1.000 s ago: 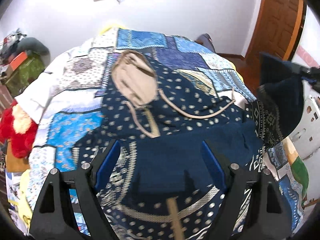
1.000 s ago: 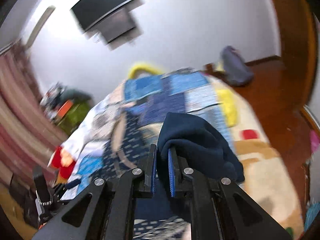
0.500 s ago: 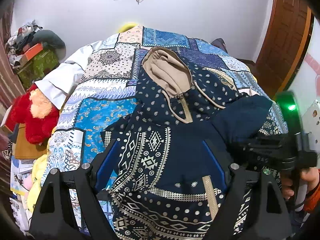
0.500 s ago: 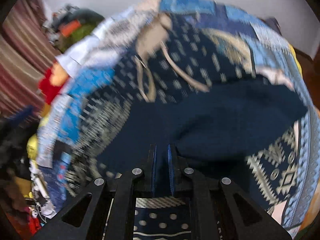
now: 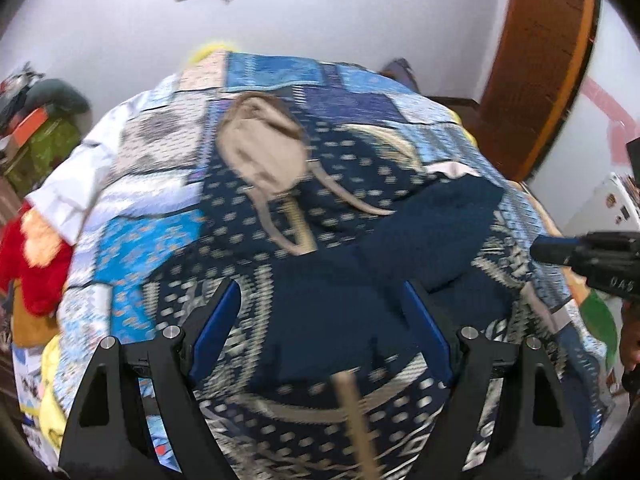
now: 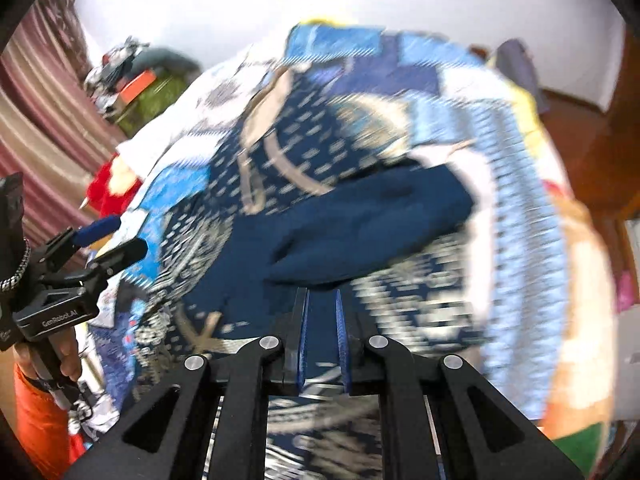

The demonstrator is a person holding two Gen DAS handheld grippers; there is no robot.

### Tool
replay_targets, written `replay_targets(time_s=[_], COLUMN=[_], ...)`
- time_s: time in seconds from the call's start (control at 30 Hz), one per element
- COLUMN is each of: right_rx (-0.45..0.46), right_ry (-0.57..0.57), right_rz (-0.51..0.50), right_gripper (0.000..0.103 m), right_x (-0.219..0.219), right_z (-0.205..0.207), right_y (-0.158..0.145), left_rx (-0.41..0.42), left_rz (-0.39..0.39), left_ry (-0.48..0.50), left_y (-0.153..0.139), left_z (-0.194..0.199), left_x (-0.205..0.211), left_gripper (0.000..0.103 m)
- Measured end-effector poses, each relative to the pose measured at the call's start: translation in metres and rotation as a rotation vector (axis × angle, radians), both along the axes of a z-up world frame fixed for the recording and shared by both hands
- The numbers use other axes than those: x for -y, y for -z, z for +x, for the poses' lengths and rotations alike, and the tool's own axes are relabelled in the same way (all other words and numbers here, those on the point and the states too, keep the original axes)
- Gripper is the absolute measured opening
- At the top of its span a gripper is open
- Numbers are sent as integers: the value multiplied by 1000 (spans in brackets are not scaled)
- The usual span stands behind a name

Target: Fold large clothes

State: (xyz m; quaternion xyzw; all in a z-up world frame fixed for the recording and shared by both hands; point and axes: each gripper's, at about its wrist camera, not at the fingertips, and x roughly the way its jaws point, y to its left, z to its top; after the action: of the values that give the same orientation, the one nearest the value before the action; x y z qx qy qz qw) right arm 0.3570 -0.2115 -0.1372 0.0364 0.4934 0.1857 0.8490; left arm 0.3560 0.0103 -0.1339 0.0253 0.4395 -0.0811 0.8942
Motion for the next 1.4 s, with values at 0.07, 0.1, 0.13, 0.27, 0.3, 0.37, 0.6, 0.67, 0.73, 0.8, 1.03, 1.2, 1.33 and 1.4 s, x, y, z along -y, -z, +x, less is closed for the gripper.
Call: replay_targets(time_s=[0.07, 0.1, 0.13, 0.27, 0.3, 0.37, 0.6, 0.67, 0.73, 0.8, 1.03, 1.2, 1.33, 1.4], right_rx=[32, 39, 42, 15, 0, -32, -87, -91, -93, -92, -46, -6, 34, 49], right_ry=[44, 64, 81, 162, 177, 202, 205, 194, 186, 180, 146, 111, 78, 60], right_rz=[-35, -50, -63, -65, -57, -46, -33, -37, -44, -42, -53, -69, -90, -113], right_gripper=[9, 9, 9, 9, 9, 9, 9, 9, 9, 9, 9, 9, 9, 9], right_x=[27, 38, 48, 100, 109, 127, 146, 143, 140, 136, 114, 86, 59, 44], right_z=[0, 0, 1, 5, 6, 8, 9, 10, 12, 14, 21, 26, 32, 36], right_y=[-7, -8, -10, 4, 9, 23, 55, 60, 63, 63, 49, 31, 18, 14], left_rx=[-16, -25, -39, -88, -95, -104, -130, -140, -136, -96, 73, 180, 220, 225], left_rz=[5, 7, 11, 25, 32, 64, 145, 130, 126, 146, 62, 27, 24, 23], left_ry=[43, 64, 89, 181, 207, 237, 243, 246, 243, 227, 154, 45, -40, -70], left_y=[4, 7, 10, 28, 33, 44, 78, 84, 86, 78, -2, -59, -76, -73], left_z=[10, 15, 22, 43, 49, 61, 104, 109, 113, 111, 91, 76, 62, 54], left_x=[24, 35, 49, 101, 114, 137, 183, 188, 190, 188, 123, 46, -13, -37], left_gripper=[82, 82, 82, 82, 82, 82, 58, 45, 18, 14, 13, 13, 12, 12])
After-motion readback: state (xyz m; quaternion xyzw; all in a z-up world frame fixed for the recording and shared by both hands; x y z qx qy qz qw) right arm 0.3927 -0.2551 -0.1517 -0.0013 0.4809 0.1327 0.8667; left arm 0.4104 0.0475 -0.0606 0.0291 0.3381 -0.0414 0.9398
